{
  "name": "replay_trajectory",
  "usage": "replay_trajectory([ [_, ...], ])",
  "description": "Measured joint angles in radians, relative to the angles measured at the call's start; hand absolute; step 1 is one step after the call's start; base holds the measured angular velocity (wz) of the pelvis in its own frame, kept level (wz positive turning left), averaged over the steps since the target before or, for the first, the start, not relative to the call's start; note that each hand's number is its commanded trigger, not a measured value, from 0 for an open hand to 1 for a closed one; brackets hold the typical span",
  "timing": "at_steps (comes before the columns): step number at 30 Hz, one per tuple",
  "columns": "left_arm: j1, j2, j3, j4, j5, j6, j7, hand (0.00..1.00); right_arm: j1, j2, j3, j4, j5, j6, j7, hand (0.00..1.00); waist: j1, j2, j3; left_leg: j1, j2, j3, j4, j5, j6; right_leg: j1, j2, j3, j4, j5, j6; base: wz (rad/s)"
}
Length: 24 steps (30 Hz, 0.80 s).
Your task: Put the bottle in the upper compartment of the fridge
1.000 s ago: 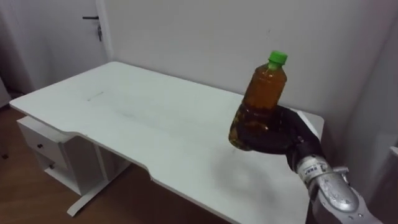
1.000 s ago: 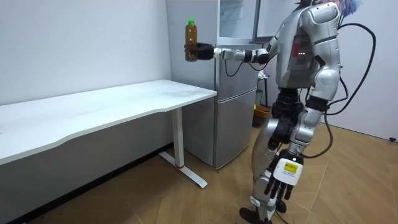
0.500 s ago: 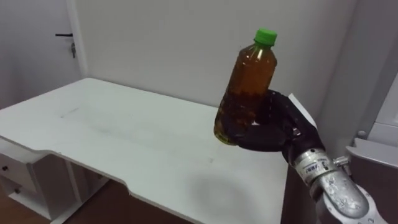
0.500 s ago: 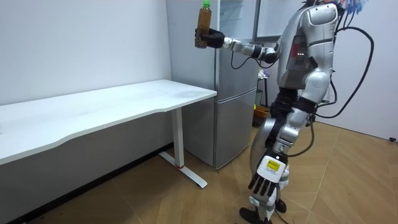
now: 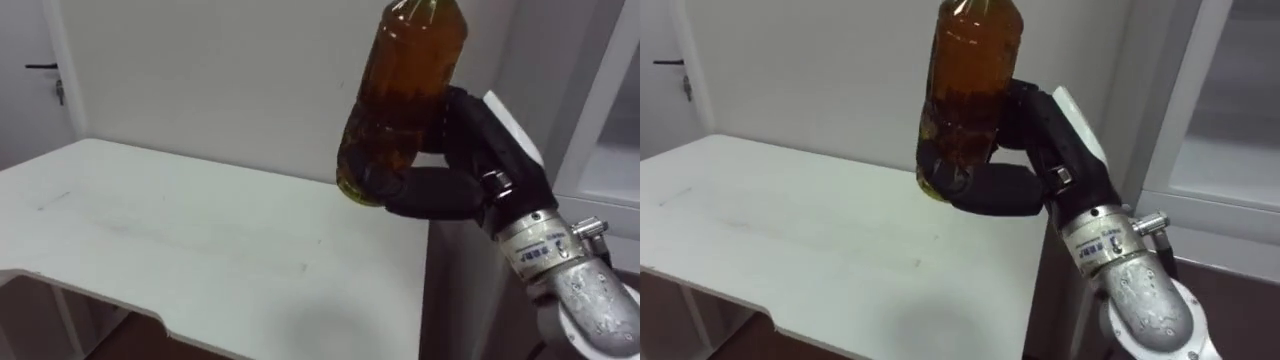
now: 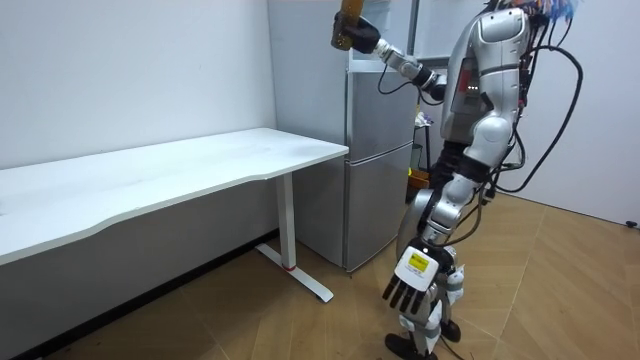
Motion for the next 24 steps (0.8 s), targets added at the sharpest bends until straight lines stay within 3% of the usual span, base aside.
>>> replay_trajectory([
  [8,0.004,0.001,0.005,-0.002,0.017,0.002,-0.024,0.00,0.044,-0.009,-0.092,-0.080,-0.025,0.000,-0.002,1.00,-0.025,-0.004,-0.0045,-0.020,0.014,0.028,0.033,-0.022,0.002,-0.021,0.003,0.001,0.017,0.001,-0.001,-0.10],
  [10,0.005,0.001,0.005,-0.002,0.017,0.003,-0.028,0.00,0.044,-0.034,-0.101,-0.093,-0.025,0.000,-0.002,1.00,-0.043,-0.005,-0.0051,-0.015,0.014,0.030,0.033,-0.022,0.002,-0.018,0.003,0.005,0.018,0.001,-0.001,-0.05],
  [15,-0.017,0.000,0.005,-0.002,0.015,0.001,-0.024,0.00,0.060,-0.056,-0.128,-0.094,-0.026,0.000,0.006,1.00,-0.047,-0.010,-0.0051,0.005,0.024,0.071,0.024,-0.026,0.003,-0.021,0.009,0.055,0.019,0.002,-0.002,-0.24],
  [20,-0.013,0.001,0.043,-0.001,0.016,-0.005,-0.018,0.00,0.108,-0.061,-0.197,-0.112,-0.030,0.000,0.012,1.00,-0.075,-0.027,-0.0052,0.015,0.035,0.091,0.029,-0.042,-0.002,-0.022,0.018,0.077,0.020,0.003,-0.005,-0.19],
  [24,-0.011,0.001,0.044,-0.001,0.016,-0.005,-0.018,0.00,0.134,-0.061,-0.254,-0.135,-0.029,0.000,-0.004,1.00,-0.091,-0.027,-0.0020,0.024,0.049,0.130,0.030,-0.050,-0.004,-0.023,0.022,0.086,0.032,0.006,-0.008,-0.27],
])
